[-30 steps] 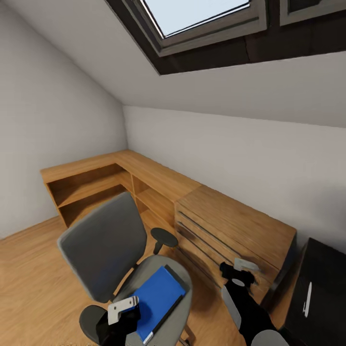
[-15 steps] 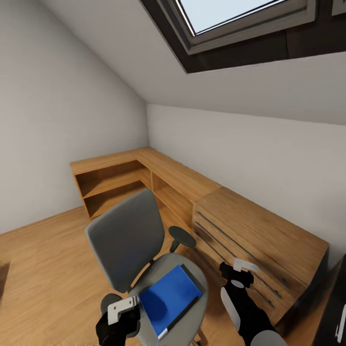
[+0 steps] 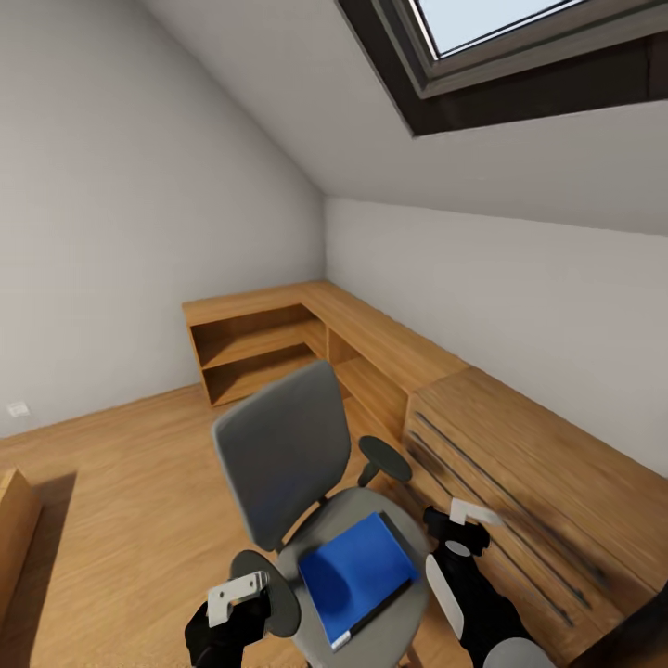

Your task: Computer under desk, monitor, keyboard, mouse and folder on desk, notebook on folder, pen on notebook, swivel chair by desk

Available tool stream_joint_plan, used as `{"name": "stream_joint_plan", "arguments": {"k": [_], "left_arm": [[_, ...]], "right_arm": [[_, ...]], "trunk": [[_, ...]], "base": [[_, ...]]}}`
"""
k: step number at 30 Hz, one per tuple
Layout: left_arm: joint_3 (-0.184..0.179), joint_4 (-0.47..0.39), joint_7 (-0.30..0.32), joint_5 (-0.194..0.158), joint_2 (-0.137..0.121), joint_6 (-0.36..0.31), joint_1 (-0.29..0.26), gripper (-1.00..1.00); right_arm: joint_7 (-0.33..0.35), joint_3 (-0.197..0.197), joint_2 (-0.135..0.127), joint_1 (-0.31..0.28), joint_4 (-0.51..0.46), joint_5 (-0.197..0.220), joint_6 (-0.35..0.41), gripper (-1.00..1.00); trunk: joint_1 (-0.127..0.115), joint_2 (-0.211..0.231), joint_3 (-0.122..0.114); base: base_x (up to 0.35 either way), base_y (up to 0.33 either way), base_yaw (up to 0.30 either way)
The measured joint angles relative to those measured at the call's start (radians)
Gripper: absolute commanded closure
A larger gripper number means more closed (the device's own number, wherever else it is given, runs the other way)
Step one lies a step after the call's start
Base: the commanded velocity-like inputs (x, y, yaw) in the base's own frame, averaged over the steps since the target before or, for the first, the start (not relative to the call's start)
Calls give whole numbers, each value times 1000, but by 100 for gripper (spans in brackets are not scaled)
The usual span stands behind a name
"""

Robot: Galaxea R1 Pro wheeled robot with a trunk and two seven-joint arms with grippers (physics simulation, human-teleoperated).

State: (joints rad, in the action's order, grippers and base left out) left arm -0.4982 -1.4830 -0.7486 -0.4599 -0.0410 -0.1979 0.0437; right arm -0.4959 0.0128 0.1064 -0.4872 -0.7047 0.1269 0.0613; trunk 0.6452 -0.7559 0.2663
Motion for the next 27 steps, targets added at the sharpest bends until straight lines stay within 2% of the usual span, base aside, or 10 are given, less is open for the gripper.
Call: {"name": "stream_joint_plan", "arguments": {"k": [11,22,27], "left_arm": [[0,0,0,-1,0,-1,0,-100],[0,0,0,-2,0,-1,0,-100],[0,0,0,-2,0,-1,0,-100]], "right_arm": [[2,-23,1,0,0,-3,0,-100],[2,-25,1,0,-1,-4,0,-100],[4,-24,-1,0,-6,-3,-1,-100]], "trunk": [[0,0,8],[0,0,18],[0,0,22]], "base": [[0,0,260],[0,0,250],[0,0,120]]}}
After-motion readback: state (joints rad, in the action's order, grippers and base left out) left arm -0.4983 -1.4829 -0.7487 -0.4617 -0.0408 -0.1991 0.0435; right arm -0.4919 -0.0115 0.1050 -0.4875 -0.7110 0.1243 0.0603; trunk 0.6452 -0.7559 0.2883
